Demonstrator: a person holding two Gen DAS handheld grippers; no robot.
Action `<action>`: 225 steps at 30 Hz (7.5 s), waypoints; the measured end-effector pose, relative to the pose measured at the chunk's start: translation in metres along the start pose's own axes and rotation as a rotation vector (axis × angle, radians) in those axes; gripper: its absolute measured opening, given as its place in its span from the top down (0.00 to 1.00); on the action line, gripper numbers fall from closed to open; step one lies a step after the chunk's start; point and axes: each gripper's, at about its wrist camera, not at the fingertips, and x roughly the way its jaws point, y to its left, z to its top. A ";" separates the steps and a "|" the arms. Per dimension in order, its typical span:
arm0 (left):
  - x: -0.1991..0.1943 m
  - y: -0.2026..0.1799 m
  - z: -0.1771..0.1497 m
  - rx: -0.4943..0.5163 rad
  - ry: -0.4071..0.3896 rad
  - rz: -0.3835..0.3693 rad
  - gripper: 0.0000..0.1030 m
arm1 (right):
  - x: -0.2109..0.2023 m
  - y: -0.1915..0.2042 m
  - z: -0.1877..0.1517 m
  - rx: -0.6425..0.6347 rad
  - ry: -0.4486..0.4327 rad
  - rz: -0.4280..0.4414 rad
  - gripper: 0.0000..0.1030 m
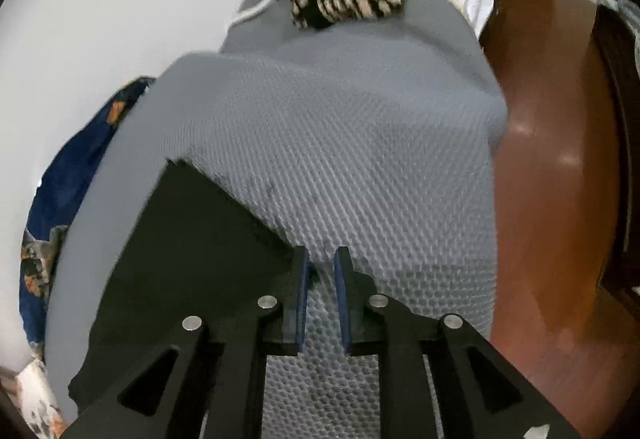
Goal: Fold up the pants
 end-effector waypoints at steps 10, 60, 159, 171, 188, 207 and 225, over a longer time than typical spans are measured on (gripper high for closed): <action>-0.066 0.117 -0.031 -0.373 -0.122 0.271 0.39 | -0.004 0.160 -0.027 -0.393 0.082 0.203 0.82; -0.073 0.151 -0.100 -0.513 -0.067 0.346 0.40 | 0.060 0.490 -0.290 -1.200 0.479 0.587 0.71; 0.090 0.009 0.059 -0.185 0.023 0.258 0.39 | 0.102 0.061 0.037 -0.343 0.439 0.565 0.88; 0.035 0.024 0.042 -0.262 -0.101 0.235 0.39 | 0.021 0.125 0.012 -0.317 0.353 0.654 0.90; -0.049 0.083 -0.026 -0.441 -0.230 0.266 0.39 | -0.015 0.311 -0.132 -0.632 0.517 0.772 0.90; -0.060 0.094 -0.052 -0.492 -0.252 0.147 0.39 | 0.013 0.365 -0.316 -1.061 0.654 0.611 0.68; -0.008 0.079 -0.035 -0.524 -0.092 -0.163 0.39 | -0.003 0.286 -0.216 -0.722 0.505 0.622 0.50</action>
